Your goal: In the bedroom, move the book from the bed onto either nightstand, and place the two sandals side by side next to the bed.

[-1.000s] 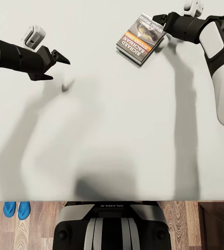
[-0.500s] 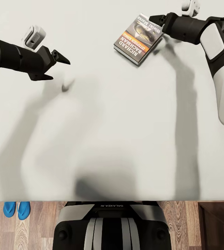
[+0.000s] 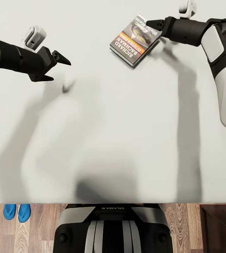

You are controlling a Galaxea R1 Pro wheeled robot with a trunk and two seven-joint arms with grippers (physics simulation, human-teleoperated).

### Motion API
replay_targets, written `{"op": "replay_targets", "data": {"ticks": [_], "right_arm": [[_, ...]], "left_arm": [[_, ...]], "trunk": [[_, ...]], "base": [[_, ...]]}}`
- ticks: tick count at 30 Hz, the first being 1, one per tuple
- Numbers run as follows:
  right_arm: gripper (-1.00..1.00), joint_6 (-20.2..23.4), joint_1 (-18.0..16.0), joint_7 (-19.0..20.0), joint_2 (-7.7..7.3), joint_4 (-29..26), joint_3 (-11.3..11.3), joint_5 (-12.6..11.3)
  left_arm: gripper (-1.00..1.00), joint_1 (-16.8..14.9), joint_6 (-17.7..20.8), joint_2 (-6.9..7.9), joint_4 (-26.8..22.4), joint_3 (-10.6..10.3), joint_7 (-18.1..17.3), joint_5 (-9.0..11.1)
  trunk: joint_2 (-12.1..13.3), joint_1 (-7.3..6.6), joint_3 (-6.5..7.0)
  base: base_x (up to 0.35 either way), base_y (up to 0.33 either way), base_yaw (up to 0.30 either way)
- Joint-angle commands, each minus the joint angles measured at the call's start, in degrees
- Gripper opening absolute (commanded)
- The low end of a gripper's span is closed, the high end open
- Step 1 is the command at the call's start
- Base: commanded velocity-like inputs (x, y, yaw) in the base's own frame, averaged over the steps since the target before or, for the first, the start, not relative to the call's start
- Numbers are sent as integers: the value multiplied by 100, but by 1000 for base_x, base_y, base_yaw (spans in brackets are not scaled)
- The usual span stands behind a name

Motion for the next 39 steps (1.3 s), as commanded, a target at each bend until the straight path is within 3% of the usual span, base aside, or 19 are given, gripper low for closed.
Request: {"op": "replay_targets", "data": {"ticks": [1, 11, 15, 21, 22, 23, 26, 31, 36, 37, 39], "right_arm": [[100, 47, 0, 78, 0, -3, -3, -30], [100, 40, 31, 788, 23, -37, 72, 31], [100, 88, 30, 1441, 40, -157, 429, 64], [100, 293, 118, 1822, 97, -647, 825, 65], [100, 365, 167, 1847, 115, -740, 879, 66], [100, 788, 366, 1917, 160, -1258, 1091, 74], [100, 1322, 477, 1881, 179, -1799, 1190, 82], [100, 1675, 479, 1541, 155, -2086, 1190, 65], [100, 1794, 407, 823, 97, -2219, 1172, 51], [100, 1793, 400, 462, 86, -2244, 1164, 43], [100, 1787, 395, 104, 87, -2255, 1154, 35]], "left_arm": [[100, -6, 50, 1, -1, -4, 39, 25], [100, -31, 50, 0, -2, 2, 39, 23], [100, -56, 50, 4, -1, 3, 39, 22], [100, -79, 50, 5, -1, 3, 37, 21], [100, -84, 50, 5, -1, 3, 37, 20], [100, -95, 50, 12, -2, 3, 36, 20], [100, -100, 50, 17, -2, 4, 34, 18], [100, -102, 50, 21, 0, 3, 33, 23], [100, -103, 50, 12, 1, 4, 31, 21], [100, -103, 50, 13, 1, 4, 32, 19], [100, -103, 50, 14, 1, 4, 35, 18]], "trunk": [[-1, 0, -2], [-1, 0, -2], [-1, 0, -2], [-1, 0, -2], [-1, 0, -2], [-1, 0, -2], [-1, 0, -2], [-1, 0, -2], [-1, 0, -2], [-1, 0, -2], [-1, 0, -2]], "base": [[0, 0, 0], [0, 0, 0], [0, 0, 0], [0, 0, 0], [0, 0, 0], [0, 0, 0], [0, 0, 0], [0, 0, 0], [0, 0, 0], [0, 0, 0], [0, 0, 0]]}}
